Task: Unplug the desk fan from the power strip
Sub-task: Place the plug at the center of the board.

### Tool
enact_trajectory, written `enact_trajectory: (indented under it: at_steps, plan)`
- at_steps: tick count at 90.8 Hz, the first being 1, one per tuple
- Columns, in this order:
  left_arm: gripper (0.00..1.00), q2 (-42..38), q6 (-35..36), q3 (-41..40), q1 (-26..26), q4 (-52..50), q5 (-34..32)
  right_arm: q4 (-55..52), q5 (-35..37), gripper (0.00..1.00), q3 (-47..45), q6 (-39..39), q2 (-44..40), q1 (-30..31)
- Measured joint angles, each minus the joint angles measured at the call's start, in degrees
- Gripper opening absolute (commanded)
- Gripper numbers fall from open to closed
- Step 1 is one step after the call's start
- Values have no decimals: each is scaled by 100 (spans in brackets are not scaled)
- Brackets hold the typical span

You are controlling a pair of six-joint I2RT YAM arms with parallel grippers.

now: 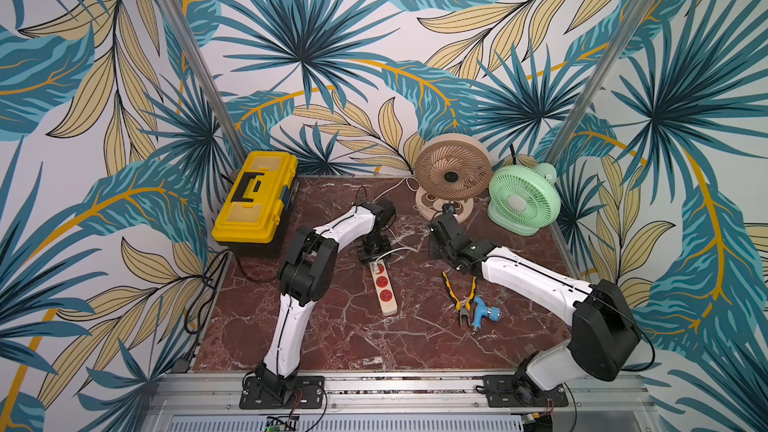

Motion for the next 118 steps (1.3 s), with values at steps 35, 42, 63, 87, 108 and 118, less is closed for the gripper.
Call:
enact_trajectory:
  at_steps: [35, 42, 63, 87, 108, 118]
  plan:
    - [0, -85, 140, -120, 0, 116, 22, 170, -787, 2, 1062, -205, 1849, -1440]
    - [0, -87, 170, -127, 0, 116, 17, 142, -916, 9, 1314, -245, 2111, -1602]
    - [0, -116, 214, -166, 4, 146, 13, 37, -1215, 41, 1718, -420, 2487, -1794]
    - [0, -122, 214, -184, 4, 164, 15, -120, -1368, 63, 1738, -664, 2514, -1799]
    - [0, -129, 214, -232, 4, 181, 20, -245, -1379, 74, 1488, -723, 1864, -1799]
    - [0, -129, 214, -232, 4, 181, 22, -236, -1381, 74, 1283, -734, 1311, -1799]
